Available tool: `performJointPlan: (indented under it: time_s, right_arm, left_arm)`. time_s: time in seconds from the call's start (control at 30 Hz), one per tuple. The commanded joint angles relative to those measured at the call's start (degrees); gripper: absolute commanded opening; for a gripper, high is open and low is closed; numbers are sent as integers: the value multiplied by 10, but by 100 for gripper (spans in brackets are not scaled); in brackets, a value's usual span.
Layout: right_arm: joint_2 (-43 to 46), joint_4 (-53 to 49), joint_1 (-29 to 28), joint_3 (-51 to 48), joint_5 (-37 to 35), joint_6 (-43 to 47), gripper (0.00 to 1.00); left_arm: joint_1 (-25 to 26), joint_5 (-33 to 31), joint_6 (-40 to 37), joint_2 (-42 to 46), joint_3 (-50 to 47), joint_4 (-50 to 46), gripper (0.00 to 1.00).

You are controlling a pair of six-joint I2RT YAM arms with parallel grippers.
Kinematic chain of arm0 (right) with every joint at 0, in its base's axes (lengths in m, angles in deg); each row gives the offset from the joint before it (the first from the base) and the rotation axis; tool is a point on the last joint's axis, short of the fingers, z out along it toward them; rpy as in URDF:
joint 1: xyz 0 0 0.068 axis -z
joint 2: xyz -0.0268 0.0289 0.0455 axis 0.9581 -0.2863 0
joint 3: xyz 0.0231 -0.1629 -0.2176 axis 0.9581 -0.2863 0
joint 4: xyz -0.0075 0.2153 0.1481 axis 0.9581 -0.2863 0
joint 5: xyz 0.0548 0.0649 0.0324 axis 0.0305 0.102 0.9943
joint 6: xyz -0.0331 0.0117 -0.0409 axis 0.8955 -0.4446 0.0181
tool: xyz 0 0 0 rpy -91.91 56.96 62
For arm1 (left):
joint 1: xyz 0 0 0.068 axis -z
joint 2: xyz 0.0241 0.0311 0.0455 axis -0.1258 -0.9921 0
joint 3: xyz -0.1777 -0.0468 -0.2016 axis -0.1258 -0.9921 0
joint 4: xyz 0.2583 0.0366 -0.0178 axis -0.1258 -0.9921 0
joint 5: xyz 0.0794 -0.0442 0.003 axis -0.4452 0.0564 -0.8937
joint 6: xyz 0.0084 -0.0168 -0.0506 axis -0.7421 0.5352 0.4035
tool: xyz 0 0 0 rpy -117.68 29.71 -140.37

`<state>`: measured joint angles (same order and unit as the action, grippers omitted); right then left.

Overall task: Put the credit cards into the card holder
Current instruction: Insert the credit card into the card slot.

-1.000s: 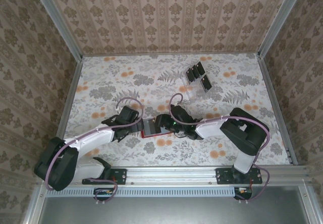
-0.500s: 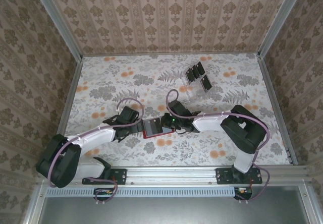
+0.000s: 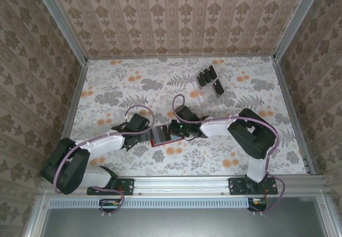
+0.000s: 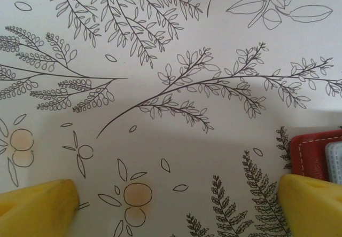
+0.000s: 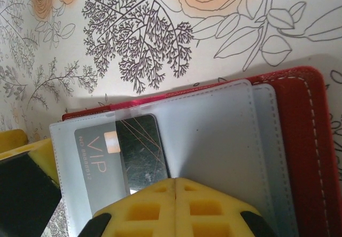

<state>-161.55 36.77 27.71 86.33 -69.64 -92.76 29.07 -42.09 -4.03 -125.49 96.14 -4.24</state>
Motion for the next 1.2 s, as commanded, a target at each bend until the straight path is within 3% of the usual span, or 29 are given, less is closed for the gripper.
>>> performJointPlan:
  time_s: [0.0, 0.43, 0.83, 1.17]
  right_arm:
    - [-15, -22, -10, 17, 17, 6, 5]
    - [-23, -5, -30, 47, 45, -13, 3]
    - [32, -76, -29, 51, 0, 39, 3]
    - [0, -71, -29, 55, 2, 41, 2]
  left_arm:
    - [2, 37, 12, -31, -15, 26, 100]
    - [10, 32, 18, -30, -17, 23, 100]
    - [10, -25, 43, 57, -16, -47, 100]
    - [10, -25, 50, 33, -16, -49, 100]
